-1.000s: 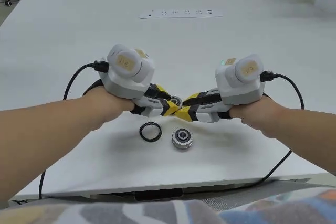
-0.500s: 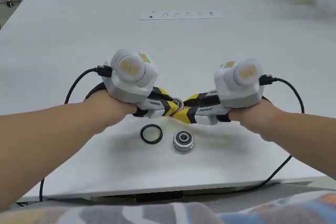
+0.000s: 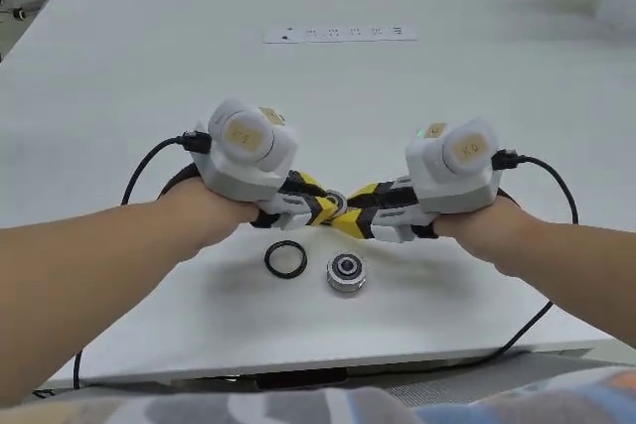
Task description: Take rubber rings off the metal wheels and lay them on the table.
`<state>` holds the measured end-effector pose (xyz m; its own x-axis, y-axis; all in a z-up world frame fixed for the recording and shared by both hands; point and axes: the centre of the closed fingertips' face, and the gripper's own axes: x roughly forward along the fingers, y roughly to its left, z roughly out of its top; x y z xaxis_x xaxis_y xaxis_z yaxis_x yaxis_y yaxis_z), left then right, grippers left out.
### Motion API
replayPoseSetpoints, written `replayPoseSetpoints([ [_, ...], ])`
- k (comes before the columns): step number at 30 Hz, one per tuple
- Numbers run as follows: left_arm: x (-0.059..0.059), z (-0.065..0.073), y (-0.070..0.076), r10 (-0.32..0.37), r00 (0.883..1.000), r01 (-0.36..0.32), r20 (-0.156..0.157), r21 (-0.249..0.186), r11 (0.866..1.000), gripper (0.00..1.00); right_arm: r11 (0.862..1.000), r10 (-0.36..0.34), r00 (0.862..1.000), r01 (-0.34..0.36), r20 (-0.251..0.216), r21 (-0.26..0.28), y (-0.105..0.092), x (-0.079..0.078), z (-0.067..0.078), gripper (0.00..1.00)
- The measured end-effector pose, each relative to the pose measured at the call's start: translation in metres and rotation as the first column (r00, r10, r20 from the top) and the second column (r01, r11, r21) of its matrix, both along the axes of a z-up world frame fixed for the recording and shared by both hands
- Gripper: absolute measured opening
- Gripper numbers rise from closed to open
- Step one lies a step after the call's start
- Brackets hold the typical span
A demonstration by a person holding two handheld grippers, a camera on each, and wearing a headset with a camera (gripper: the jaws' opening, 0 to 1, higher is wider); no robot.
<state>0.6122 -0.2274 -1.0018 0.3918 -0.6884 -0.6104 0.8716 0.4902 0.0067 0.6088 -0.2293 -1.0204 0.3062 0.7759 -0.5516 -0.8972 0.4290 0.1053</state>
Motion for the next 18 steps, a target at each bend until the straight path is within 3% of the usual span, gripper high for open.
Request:
replayPoseSetpoints([
  [10, 0.0004, 0.0002, 0.0002, 0.012, 1.0, -0.012, -0.005, -0.007, 1.0, 0.13, 1.0, 0.002, 1.0, -0.002, -0.003, -0.003, -0.0027, -0.0014, -0.0002, 0.13],
  [18, 0.0009, 0.0004, -0.0003, 0.02, 1.0, -0.02, -0.005, -0.006, 1.0, 0.13, 0.999, -0.036, 0.998, 0.036, -0.049, 0.011, -0.0069, -0.0001, -0.0013, 0.01],
])
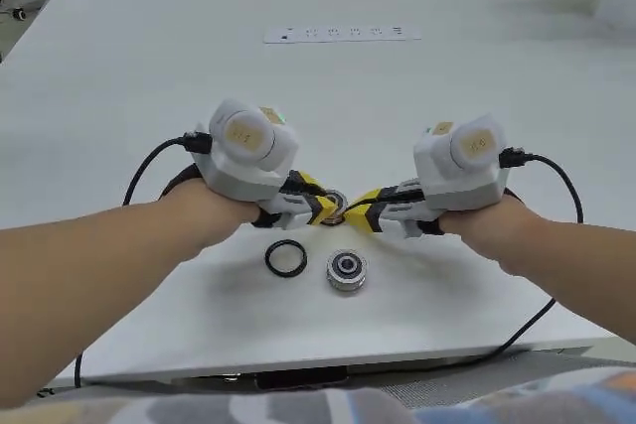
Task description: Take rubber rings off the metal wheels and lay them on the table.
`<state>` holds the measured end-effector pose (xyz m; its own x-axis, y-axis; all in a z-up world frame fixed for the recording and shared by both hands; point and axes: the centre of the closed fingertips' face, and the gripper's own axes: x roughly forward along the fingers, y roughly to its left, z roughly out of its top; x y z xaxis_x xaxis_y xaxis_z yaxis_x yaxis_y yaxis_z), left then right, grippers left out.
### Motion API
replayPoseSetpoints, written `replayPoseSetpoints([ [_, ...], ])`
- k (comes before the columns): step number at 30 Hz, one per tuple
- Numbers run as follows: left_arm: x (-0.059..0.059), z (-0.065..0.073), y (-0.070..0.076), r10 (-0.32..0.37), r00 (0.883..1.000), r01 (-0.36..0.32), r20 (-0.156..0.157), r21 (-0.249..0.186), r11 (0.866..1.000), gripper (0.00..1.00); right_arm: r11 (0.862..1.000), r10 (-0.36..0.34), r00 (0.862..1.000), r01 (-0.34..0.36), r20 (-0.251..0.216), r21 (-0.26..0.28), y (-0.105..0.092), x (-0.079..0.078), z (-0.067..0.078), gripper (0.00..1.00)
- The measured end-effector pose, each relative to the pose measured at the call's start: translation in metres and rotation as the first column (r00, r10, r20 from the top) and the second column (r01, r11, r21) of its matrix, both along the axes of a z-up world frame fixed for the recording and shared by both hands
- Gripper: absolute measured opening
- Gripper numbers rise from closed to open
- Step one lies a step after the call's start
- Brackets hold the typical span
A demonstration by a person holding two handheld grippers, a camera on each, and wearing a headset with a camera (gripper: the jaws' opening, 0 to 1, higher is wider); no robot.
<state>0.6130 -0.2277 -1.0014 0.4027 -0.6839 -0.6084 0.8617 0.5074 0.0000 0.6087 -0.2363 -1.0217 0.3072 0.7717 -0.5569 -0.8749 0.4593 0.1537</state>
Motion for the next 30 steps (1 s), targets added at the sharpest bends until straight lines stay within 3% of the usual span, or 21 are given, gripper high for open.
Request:
replayPoseSetpoints([
  [4, 0.001, 0.0, 0.0, 0.008, 1.0, -0.008, 0.003, -0.003, 1.0, 0.13, 0.999, -0.031, 0.999, 0.031, -0.026, 0.012, -0.001, 0.002, 0.0, 0.0],
  [6, 0.002, -0.001, 0.001, 0.007, 1.0, -0.007, 0.007, 0.001, 1.0, 0.13, 0.994, -0.085, 0.991, 0.091, -0.101, 0.059, -0.001, 0.002, 0.0, 0.0],
  [7, 0.002, -0.001, 0.0, 0.008, 1.0, -0.008, 0.008, 0.003, 1.0, 0.13, 0.992, -0.093, 0.989, 0.101, -0.117, 0.069, -0.002, 0.002, 0.0, 0.0],
  [16, 0.004, -0.002, 0.001, 0.003, 1.0, -0.003, 0.031, 0.015, 1.0, 0.12, 0.977, -0.146, 0.972, 0.171, -0.185, 0.127, -0.008, 0.004, 0.004, 0.0],
  [18, 0.003, -0.001, 0.0, 0.004, 1.0, -0.005, 0.029, 0.013, 1.0, 0.12, 0.964, -0.177, 0.961, 0.213, -0.213, 0.161, -0.011, 0.009, 0.009, 0.0],
  [21, 0.001, -0.001, 0.0, 0.006, 1.0, -0.006, 0.026, 0.013, 1.0, 0.12, 0.959, -0.182, 0.957, 0.223, -0.225, 0.175, -0.009, 0.007, 0.011, 0.0],
  [28, -0.001, 0.0, -0.002, 0.014, 0.999, -0.014, 0.037, 0.021, 1.0, 0.12, 0.927, -0.207, 0.932, 0.285, -0.298, 0.246, -0.005, 0.004, 0.018, 0.0],
  [30, -0.001, 0.0, -0.002, 0.017, 0.999, -0.018, 0.038, 0.022, 1.0, 0.12, 0.927, -0.21, 0.931, 0.286, -0.298, 0.243, -0.005, 0.004, 0.019, 0.0],
])
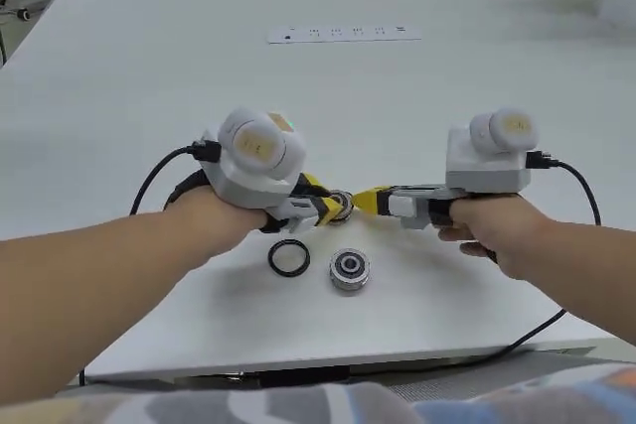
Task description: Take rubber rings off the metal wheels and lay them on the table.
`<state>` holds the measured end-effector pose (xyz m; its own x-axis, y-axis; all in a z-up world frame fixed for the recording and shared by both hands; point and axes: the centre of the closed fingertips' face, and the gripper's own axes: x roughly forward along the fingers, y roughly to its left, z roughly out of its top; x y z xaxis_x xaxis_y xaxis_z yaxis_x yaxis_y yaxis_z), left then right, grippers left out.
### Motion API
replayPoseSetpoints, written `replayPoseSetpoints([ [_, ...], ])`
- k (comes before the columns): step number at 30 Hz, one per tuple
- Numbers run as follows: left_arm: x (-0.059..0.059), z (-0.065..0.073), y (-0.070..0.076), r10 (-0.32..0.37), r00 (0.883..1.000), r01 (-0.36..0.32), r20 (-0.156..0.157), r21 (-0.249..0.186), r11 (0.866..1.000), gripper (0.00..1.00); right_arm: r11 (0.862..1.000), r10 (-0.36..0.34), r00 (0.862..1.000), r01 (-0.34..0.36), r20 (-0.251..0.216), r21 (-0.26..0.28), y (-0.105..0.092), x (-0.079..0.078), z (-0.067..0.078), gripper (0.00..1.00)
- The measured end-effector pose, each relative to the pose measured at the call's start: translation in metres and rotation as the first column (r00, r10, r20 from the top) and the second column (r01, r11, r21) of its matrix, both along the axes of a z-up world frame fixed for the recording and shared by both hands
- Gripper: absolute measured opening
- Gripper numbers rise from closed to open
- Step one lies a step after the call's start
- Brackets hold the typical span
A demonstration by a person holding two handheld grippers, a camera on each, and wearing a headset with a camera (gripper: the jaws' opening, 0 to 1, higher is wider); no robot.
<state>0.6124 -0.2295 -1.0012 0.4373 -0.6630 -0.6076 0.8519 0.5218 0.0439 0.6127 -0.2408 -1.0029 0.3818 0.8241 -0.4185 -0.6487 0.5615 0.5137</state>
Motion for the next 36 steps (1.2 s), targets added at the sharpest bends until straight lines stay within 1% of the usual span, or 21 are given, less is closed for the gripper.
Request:
replayPoseSetpoints([
  [5, 0.0, 0.0, 0.0, 0.008, 1.0, -0.008, 0.003, 0.003, 1.0, 0.12, 1.0, -0.004, 1.0, 0.004, -0.009, 0.005, 0.001, -0.001, 0.001, 0.0],
  [9, 0.001, 0.0, 0.0, 0.009, 1.0, -0.009, 0.003, 0.003, 1.0, 0.12, 1.0, 0.002, 1.0, -0.002, -0.002, -0.007, 0.003, -0.003, 0.003, 0.0],
  [12, 0.001, 0.0, 0.0, 0.004, 1.0, -0.004, 0.005, 0.008, 1.0, 0.12, 1.0, 0.004, 1.0, -0.004, -0.004, 0.0, 0.003, -0.002, 0.003, 0.0],
  [14, 0.002, 0.0, 0.0, 0.002, 1.0, -0.002, 0.005, 0.007, 1.0, 0.12, 1.0, 0.029, 1.0, -0.029, 0.013, -0.003, 0.006, -0.005, 0.005, 0.0],
  [15, 0.002, -0.001, 0.0, 0.0, 1.0, 0.0, 0.007, 0.006, 1.0, 0.12, 0.998, 0.058, 0.998, -0.057, 0.022, -0.003, 0.012, -0.008, 0.007, 0.0],
  [16, 0.002, -0.001, 0.0, -0.002, 1.0, 0.002, 0.011, 0.008, 1.0, 0.12, 0.999, 0.046, 0.999, -0.046, 0.016, -0.008, 0.015, -0.007, 0.006, 0.0],
  [17, 0.003, -0.001, 0.0, -0.002, 1.0, 0.002, 0.014, 0.01, 1.0, 0.12, 0.998, 0.067, 0.997, -0.067, 0.03, -0.022, 0.017, -0.009, 0.006, 0.0],
  [18, 0.003, -0.002, 0.0, -0.001, 1.0, 0.001, 0.013, 0.008, 1.0, 0.12, 0.998, 0.058, 0.998, -0.057, 0.037, -0.014, 0.017, -0.007, 0.008, 0.0],
  [19, 0.004, -0.002, 0.0, -0.001, 1.0, 0.001, 0.012, 0.007, 1.0, 0.12, 0.998, 0.061, 0.998, -0.061, 0.024, -0.012, 0.016, -0.007, 0.007, 0.0],
  [23, 0.004, -0.003, 0.001, -0.002, 1.0, 0.002, 0.011, 0.004, 1.0, 0.12, 0.998, 0.059, 0.998, -0.059, 0.014, 0.01, 0.015, -0.007, 0.006, 0.0],
  [24, 0.004, -0.003, 0.001, -0.002, 1.0, 0.002, 0.011, 0.002, 1.0, 0.12, 0.992, 0.086, 0.996, -0.087, 0.021, 0.088, 0.021, -0.009, 0.018, 0.0],
  [25, 0.004, -0.003, 0.001, -0.002, 1.0, 0.002, 0.012, 0.0, 1.0, 0.12, 0.995, 0.061, 0.998, -0.062, 0.008, 0.082, 0.021, -0.008, 0.018, 0.0],
  [26, 0.004, -0.003, 0.001, -0.002, 1.0, 0.002, 0.012, -0.002, 1.0, 0.12, 0.994, 0.083, 0.996, -0.084, 0.028, 0.063, 0.024, -0.01, 0.019, 0.0],
  [27, 0.004, -0.003, 0.001, -0.001, 1.0, 0.001, 0.012, -0.003, 1.0, 0.12, 0.994, 0.083, 0.996, -0.085, 0.033, 0.066, 0.025, -0.01, 0.021, 0.0],
  [28, 0.004, -0.003, 0.001, -0.001, 1.0, 0.001, 0.012, -0.006, 1.0, 0.12, 0.994, 0.083, 0.996, -0.085, 0.029, 0.07, 0.027, -0.01, 0.021, 0.0],
  [31, 0.004, -0.002, 0.001, 0.001, 1.0, -0.001, 0.012, -0.01, 1.0, 0.12, 0.994, 0.078, 0.997, -0.08, 0.024, 0.071, 0.025, -0.011, 0.019, 0.0],
  [34, 0.005, -0.002, 0.001, 0.0, 1.0, 0.0, 0.013, -0.008, 1.0, 0.12, 0.997, 0.074, 0.997, -0.075, 0.026, 0.036, 0.018, -0.011, 0.013, 0.0],
  [36, 0.005, -0.002, 0.001, 0.002, 1.0, -0.002, 0.016, -0.006, 1.0, 0.12, 0.997, 0.067, 0.997, -0.067, 0.025, 0.024, 0.014, -0.01, 0.009, 0.0],
])
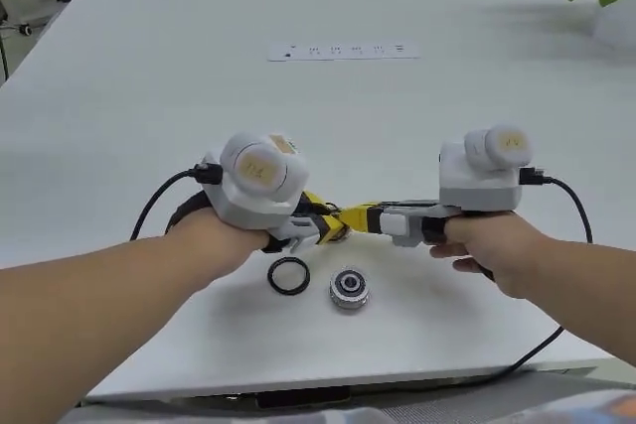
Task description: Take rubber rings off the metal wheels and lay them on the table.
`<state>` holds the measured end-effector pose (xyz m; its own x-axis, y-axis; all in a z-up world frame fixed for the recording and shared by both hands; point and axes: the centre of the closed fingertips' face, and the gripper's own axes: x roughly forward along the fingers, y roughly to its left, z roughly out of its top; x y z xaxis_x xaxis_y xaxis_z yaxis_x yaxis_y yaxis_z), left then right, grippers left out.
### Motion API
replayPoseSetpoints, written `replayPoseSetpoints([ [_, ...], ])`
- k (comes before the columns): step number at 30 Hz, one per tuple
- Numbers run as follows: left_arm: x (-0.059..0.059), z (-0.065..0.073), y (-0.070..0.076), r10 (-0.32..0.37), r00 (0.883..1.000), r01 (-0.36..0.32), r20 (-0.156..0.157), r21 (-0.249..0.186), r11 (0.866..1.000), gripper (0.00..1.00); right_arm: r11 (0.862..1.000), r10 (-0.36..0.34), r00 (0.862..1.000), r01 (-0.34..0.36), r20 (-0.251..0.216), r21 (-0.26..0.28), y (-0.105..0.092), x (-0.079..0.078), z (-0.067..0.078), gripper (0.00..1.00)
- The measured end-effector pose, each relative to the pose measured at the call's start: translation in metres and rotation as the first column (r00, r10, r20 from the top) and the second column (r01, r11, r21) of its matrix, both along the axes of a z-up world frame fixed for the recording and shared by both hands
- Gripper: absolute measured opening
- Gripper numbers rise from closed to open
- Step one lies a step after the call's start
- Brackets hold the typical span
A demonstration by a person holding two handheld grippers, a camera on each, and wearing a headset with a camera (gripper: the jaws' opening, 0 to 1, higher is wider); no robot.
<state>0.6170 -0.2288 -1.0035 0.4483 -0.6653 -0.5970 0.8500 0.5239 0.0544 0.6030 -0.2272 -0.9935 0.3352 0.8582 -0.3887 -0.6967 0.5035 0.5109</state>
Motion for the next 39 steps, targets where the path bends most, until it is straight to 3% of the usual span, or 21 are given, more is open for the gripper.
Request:
replayPoseSetpoints([
  [3, 0.0, 0.0, 0.0, 0.001, 1.0, -0.001, 0.006, 0.004, 1.0, 0.13, 1.0, -0.006, 1.0, 0.006, 0.003, -0.023, -0.005, 0.001, -0.004, 0.0],
  [14, -0.002, 0.006, -0.001, -0.041, 0.999, 0.041, 0.009, 0.005, 0.999, 0.14, 1.0, -0.015, 1.0, 0.015, 0.015, -0.005, -0.006, 0.006, 0.003, 0.0],
  [39, -0.025, 0.052, 0.019, -0.047, 0.999, 0.049, 0.017, -0.121, 0.991, 0.38, 0.997, -0.015, 1.0, 0.014, 0.019, 0.074, -0.004, 0.004, 0.03, 0.0],
])
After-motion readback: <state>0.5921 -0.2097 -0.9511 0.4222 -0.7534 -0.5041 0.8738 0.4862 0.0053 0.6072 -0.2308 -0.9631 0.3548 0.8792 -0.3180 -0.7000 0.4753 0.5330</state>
